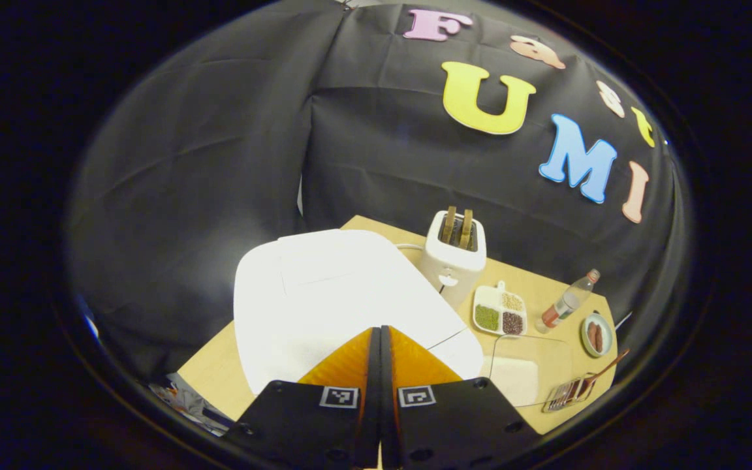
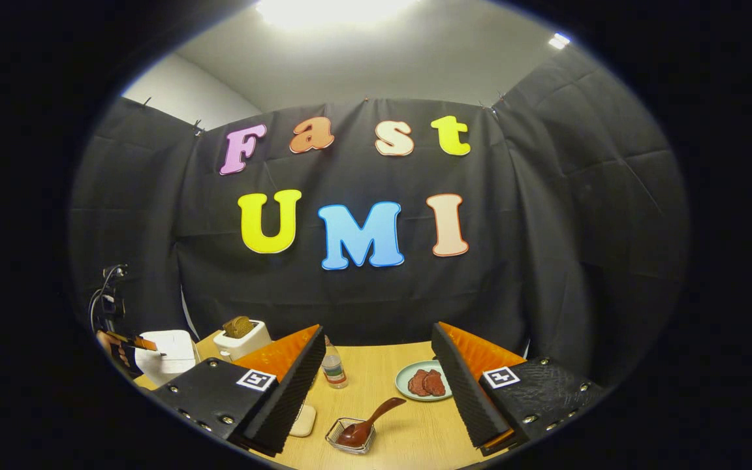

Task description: Close the left gripper, press the button to open the rice cooker; take a wooden spoon from the chopstick holder with the right hand, scoop a spoonful of rice and pour it into the rice cooker, then put the wooden spoon back into the chopstick holder.

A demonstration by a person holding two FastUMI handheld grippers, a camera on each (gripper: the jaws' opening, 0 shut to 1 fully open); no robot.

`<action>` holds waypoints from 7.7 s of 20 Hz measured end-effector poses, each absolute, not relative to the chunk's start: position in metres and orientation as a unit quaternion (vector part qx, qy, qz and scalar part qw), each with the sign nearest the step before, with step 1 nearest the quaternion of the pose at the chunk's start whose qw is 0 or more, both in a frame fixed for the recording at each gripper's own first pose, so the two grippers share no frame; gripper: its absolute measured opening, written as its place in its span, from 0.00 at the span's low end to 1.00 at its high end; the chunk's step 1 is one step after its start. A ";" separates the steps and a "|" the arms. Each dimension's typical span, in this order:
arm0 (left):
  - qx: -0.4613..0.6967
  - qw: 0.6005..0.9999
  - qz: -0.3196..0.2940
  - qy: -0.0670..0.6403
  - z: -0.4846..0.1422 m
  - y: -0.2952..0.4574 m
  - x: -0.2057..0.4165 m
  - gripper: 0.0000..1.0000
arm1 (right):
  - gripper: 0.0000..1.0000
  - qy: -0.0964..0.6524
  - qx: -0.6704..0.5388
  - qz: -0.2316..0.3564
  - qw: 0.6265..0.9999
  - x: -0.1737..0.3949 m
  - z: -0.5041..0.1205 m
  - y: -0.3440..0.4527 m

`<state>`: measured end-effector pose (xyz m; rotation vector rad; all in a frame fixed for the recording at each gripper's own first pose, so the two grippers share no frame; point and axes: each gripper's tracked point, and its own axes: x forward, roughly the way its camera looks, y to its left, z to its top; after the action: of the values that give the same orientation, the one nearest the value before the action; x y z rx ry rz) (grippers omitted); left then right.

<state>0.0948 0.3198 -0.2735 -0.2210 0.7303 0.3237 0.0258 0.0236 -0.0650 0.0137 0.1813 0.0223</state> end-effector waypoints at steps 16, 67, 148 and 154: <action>0.019 0.947 0.193 0.257 -0.188 0.341 0.120 0.29 | 1.00 0.091 0.001 0.032 0.995 0.024 -0.067 0.032; -0.021 0.994 0.019 0.105 -0.096 0.148 0.026 0.96 | 0.05 0.309 0.186 0.042 0.932 0.079 -0.221 0.089; -0.024 0.993 0.048 0.106 -0.142 0.298 -0.027 0.96 | 0.05 0.283 0.541 0.269 0.745 0.147 -0.133 0.393; -0.018 0.993 0.062 0.103 -0.143 0.317 -0.031 0.94 | 0.05 0.308 0.463 0.306 0.773 0.156 -0.152 0.467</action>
<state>-0.0306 0.3166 -0.1432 -0.0356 0.2074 0.1242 0.1561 0.4667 -0.1516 1.0035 0.6684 0.6632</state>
